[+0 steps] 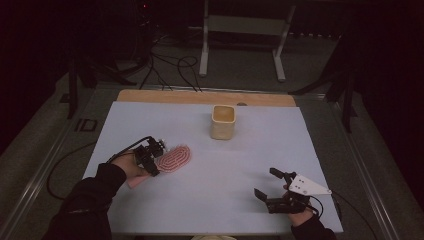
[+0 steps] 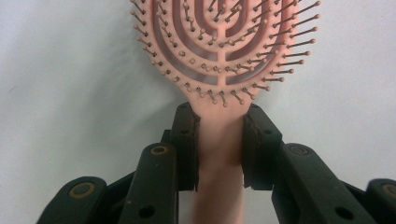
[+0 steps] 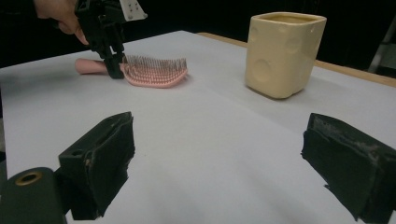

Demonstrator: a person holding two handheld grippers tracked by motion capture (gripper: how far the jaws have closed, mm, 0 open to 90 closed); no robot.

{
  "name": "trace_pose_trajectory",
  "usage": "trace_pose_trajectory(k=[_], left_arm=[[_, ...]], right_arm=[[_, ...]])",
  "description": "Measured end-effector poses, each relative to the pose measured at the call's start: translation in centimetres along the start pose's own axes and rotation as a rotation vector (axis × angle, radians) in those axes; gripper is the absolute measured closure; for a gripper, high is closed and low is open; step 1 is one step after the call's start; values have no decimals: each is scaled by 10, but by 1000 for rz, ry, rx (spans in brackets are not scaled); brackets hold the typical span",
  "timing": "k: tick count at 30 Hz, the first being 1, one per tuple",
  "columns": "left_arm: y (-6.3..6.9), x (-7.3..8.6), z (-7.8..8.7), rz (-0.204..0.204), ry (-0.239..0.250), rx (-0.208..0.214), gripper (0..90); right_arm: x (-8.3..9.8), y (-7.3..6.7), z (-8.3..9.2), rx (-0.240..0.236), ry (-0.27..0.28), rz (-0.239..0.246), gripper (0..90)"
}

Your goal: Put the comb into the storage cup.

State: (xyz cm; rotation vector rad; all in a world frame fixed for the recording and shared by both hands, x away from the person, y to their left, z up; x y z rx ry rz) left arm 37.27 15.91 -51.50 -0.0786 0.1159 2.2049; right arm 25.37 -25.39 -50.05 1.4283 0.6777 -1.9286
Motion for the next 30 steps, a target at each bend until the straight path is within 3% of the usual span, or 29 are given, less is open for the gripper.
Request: trace_pose_trajectory(k=[12,30], left_arm=[[7,0,12,-8,71,4,710],[24,-13,31,-26,214,29,710]], right_arm=[[0,1,1,3,4,1,90],[0,1,0,2,1,-6,91]])
Point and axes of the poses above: each handheld gripper's, and its own axes: z roughly backward along the jaws, x roughly out of its underside, y roughly to its right, the point moved 3 cm from there along -z, roughly forward along the jaws, and after that the axes turned 1 degree about x, right-handed, at the moved point
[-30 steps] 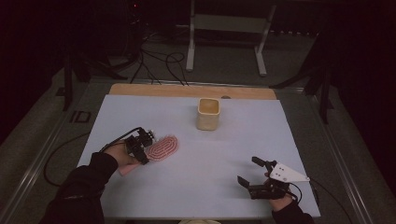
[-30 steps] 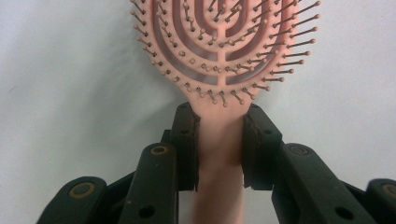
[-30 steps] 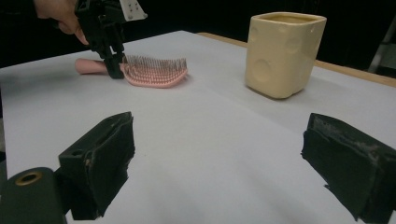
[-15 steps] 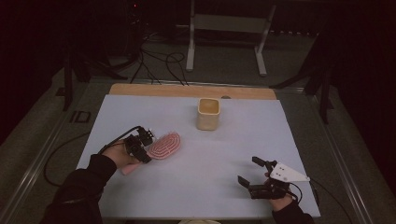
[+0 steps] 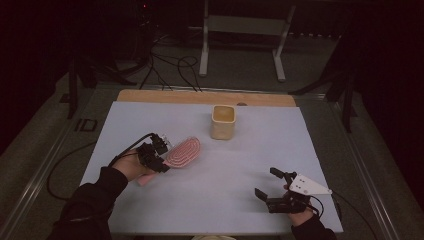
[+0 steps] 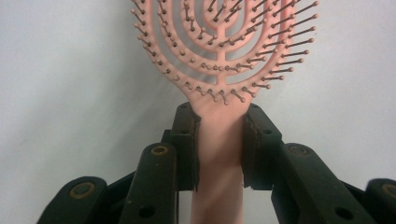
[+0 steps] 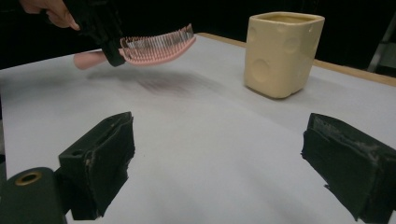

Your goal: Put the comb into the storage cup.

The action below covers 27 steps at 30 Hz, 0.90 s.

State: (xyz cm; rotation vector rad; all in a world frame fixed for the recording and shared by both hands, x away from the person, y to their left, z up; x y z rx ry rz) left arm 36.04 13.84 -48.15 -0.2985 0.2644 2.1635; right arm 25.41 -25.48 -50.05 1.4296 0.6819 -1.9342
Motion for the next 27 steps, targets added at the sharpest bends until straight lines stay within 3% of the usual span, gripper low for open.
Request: trace_pose_trajectory(k=[17,27], left_arm=[[16,-18,9,-39,107,12,710],[21,-22,14,-19,186,11,710]], right_arm=[[0,0,0,2,2,1,90],[-1,0,0,1,5,3,91]])
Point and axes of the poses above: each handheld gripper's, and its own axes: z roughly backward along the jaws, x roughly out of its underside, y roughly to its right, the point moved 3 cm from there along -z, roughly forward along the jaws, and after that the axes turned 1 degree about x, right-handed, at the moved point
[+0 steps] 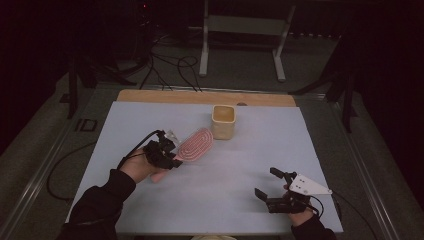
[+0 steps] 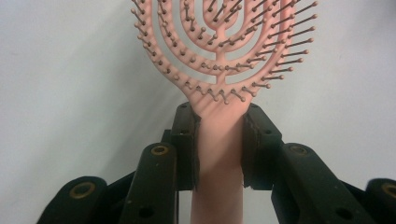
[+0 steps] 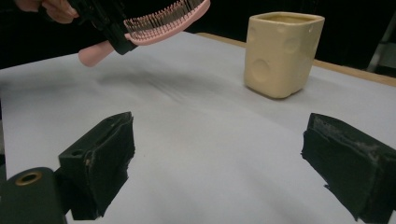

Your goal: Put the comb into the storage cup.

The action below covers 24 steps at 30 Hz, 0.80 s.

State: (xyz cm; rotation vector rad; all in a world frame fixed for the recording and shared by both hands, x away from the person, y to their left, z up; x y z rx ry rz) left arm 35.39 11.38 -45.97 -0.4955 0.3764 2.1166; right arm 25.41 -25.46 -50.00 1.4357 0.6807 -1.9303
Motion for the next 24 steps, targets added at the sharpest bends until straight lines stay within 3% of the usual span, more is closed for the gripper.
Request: trace_pose_trajectory(k=[10,18,24], left_arm=[[7,-4,7,2,69,-7,710],[12,-6,13,14,166,-23,710],[17,-5,12,14,194,-31,710]], right_arm=[[1,0,-1,-3,-5,-11,91],[0,0,-1,-4,-3,-8,91],[1,0,-1,-3,-4,-10,91]])
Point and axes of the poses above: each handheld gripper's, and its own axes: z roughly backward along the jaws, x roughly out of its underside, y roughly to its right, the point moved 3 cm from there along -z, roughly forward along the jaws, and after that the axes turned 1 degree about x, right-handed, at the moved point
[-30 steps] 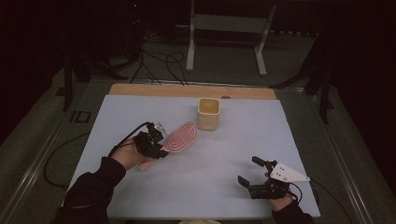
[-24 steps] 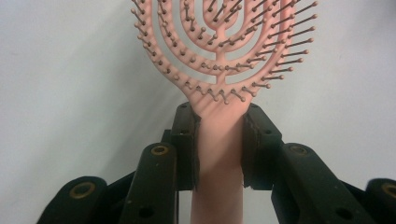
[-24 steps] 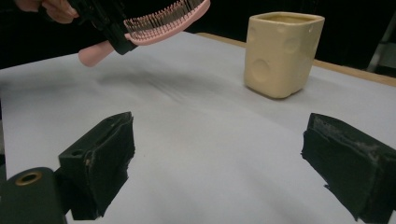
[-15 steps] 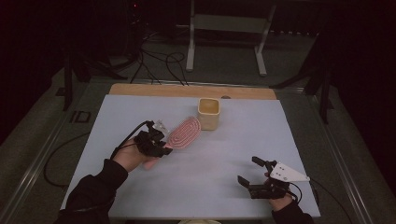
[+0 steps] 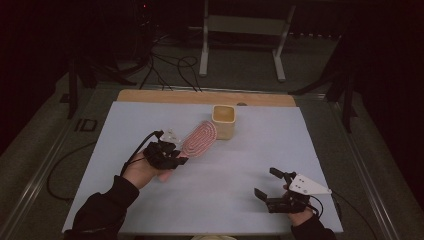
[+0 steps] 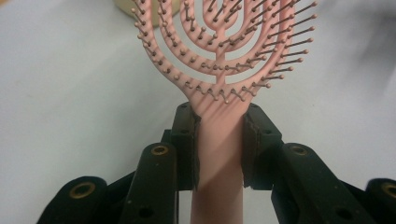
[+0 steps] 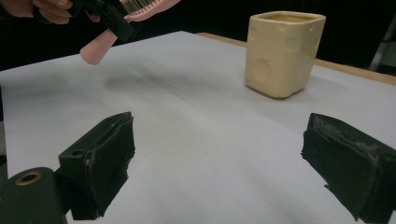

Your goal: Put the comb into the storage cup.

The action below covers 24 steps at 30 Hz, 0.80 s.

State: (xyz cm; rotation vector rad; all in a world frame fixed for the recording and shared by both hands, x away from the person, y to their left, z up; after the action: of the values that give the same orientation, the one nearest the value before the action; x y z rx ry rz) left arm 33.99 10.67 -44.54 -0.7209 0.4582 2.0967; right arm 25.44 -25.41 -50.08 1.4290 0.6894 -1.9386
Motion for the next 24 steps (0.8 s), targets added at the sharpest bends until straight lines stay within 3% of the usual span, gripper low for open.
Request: trace_pose_trajectory(k=[5,8,13,16,24], left_arm=[[2,0,1,16,42,8,710],[6,0,1,23,92,5,710],[8,3,-3,31,115,13,710],[11,5,-3,48,190,1,710],[20,12,-8,81,291,-20,710]], right_arm=[[1,1,0,0,-4,1,91],[0,1,0,1,0,0,91],[0,1,0,2,0,1,91],[0,0,0,2,-1,3,91],[-1,0,-1,-1,-1,2,91]])
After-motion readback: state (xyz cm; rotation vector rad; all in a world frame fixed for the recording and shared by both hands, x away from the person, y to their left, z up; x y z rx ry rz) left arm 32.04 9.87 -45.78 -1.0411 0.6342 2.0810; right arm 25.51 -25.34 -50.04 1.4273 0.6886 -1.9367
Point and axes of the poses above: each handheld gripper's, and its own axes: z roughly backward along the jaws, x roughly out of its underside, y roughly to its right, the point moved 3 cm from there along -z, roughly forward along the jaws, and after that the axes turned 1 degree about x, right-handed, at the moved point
